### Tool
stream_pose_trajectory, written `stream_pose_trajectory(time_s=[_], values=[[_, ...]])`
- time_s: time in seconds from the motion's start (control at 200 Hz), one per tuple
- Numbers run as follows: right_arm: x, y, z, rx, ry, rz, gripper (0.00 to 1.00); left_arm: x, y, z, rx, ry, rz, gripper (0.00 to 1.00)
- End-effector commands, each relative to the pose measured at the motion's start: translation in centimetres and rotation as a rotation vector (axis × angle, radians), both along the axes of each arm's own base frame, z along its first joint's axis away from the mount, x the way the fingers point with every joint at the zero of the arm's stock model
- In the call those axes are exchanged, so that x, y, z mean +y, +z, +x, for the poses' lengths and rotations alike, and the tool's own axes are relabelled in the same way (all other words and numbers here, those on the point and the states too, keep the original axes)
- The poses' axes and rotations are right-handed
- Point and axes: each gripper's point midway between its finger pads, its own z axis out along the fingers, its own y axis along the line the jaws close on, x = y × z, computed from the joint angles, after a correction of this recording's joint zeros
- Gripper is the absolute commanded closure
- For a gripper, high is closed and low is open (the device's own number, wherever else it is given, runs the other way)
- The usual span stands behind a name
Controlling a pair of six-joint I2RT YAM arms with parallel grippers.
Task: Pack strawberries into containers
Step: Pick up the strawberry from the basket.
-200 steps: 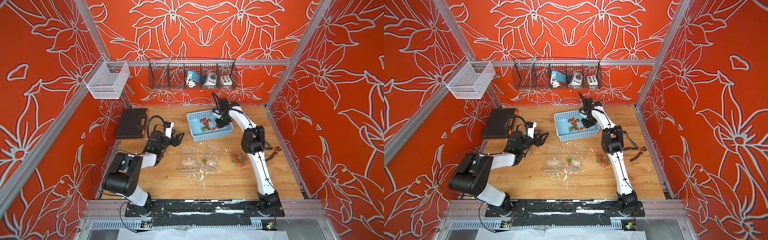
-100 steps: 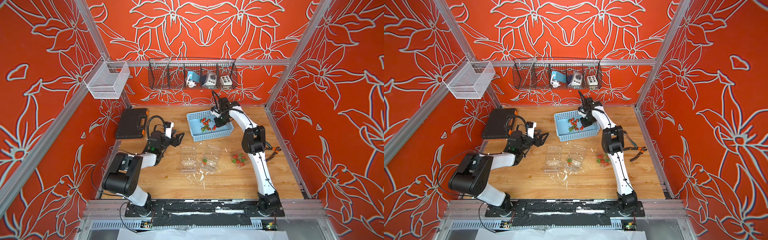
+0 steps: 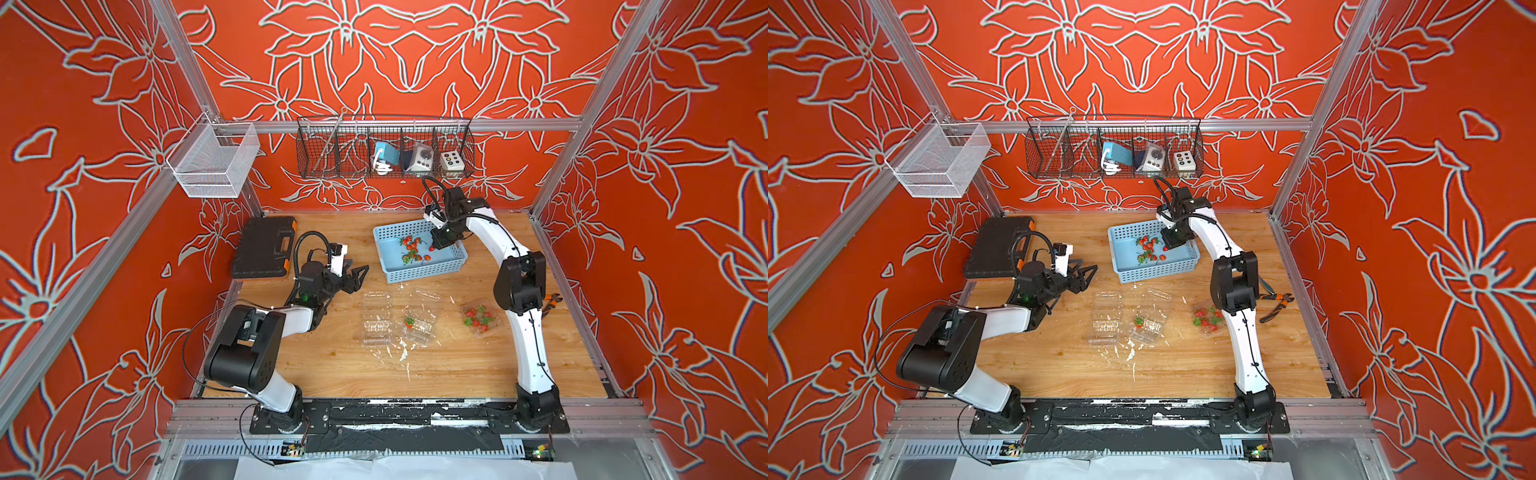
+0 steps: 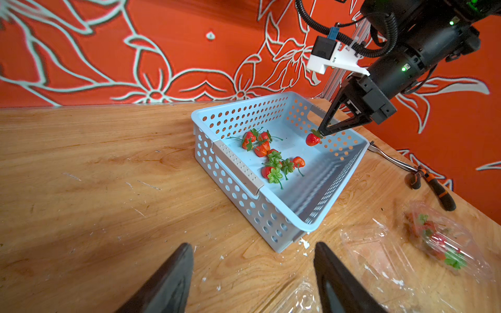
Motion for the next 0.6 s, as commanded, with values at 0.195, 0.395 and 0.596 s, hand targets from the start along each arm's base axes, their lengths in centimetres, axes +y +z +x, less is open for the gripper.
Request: stream_pose_trajectory(time_s=[0.195,0.395,0.596], values=[[1.4,5.5,-3.1,-0.081,0.018,0.085,1.00,-0.5,1.8,0.2,-0.056,-0.023,-0.003,0.30],[2.3,6.4,-7.8,-0.106,0.028,0.103,1.00,-0.5,1.9,0.2,-0.060,-0.023,-0.008,0.30],[3.3,6.1,-14.5,-0.104,0.071,0.084,1.00,-0.6,2.0,0.1,-0.063,-0.024,-0.009,0.30]])
